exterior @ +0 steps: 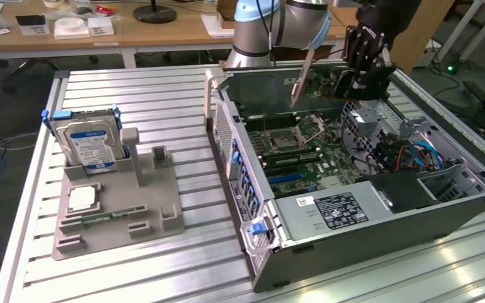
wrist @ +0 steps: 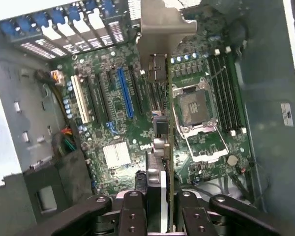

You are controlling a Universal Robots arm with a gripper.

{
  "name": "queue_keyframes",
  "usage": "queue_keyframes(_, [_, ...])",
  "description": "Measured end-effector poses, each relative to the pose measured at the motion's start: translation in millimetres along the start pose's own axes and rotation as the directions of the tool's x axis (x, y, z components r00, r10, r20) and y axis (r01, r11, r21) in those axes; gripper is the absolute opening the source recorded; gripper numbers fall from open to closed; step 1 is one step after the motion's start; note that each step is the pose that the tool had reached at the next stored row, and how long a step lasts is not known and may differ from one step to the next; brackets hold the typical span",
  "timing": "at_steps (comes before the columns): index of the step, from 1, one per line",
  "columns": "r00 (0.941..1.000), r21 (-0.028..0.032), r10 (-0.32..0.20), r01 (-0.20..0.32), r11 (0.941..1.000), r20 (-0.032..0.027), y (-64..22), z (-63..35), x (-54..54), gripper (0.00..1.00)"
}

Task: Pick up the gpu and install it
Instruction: 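Insert the gpu into the slot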

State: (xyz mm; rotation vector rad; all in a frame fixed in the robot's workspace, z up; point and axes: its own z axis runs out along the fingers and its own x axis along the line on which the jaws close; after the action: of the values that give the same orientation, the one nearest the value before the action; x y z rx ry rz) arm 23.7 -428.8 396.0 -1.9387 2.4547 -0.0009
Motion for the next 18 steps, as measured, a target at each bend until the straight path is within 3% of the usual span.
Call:
queue_keyframes(2, [0.9948,-0.0005,-0.102,0.102,0.9948,0.0012,0.1,1.1,0.1,0.28])
queue_keyframes(4, [0.9915,0.0071,-0.130,0.130,0.9915,0.0023,0.1,1.9,0.2,0.28])
queue_keyframes(16, [0.9833,0.0091,-0.182,0.182,0.9833,0.0037,-1.2,15.4,8.7,0.28])
queue_keyframes(18, [0.9833,0.0090,-0.182,0.182,0.9833,0.0090,-0.9,18.7,8.8,0.28])
